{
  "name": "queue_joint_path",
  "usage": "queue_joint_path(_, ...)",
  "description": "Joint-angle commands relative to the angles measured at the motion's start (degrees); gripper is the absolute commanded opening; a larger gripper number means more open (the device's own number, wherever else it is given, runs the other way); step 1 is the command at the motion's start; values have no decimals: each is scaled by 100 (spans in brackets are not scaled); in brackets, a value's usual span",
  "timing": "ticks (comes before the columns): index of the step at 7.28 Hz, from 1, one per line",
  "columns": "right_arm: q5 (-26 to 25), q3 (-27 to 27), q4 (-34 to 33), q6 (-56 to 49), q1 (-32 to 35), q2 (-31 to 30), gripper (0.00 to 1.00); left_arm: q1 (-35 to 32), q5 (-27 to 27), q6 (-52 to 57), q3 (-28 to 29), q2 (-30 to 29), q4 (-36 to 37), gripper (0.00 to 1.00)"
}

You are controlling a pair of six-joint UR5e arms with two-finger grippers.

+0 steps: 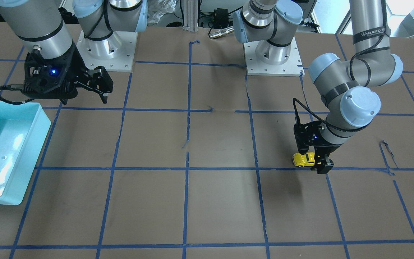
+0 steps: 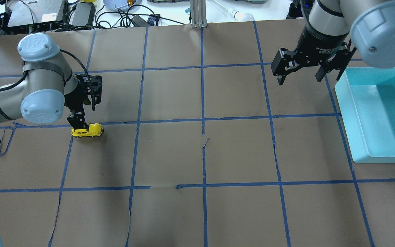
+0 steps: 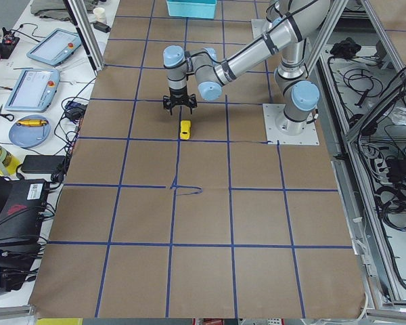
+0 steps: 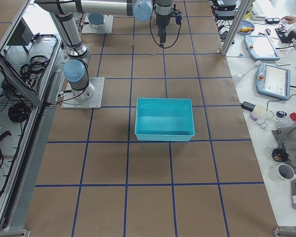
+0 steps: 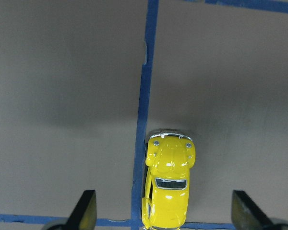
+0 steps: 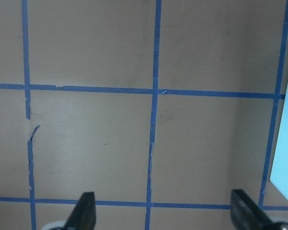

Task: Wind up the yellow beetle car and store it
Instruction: 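Press the car down and drag it toward the robot with the left gripper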

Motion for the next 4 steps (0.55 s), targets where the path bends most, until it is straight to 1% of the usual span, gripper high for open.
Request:
queue_joint_path(1,44,0,7,53,0,7,100,227,-189,781,-602,-75,1070,100)
queue_joint_path(2,53,0,-2,71,0,7,100,376,-198,864,-832,-75,1426,100)
queue_joint_path(3,53,0,-2,106,0,16,100,465,-198,865,-834,-41,1438,100)
queue_joint_path(4,53,0,-2,106,0,7,100,492,-207,865,-852,-58,1473,98)
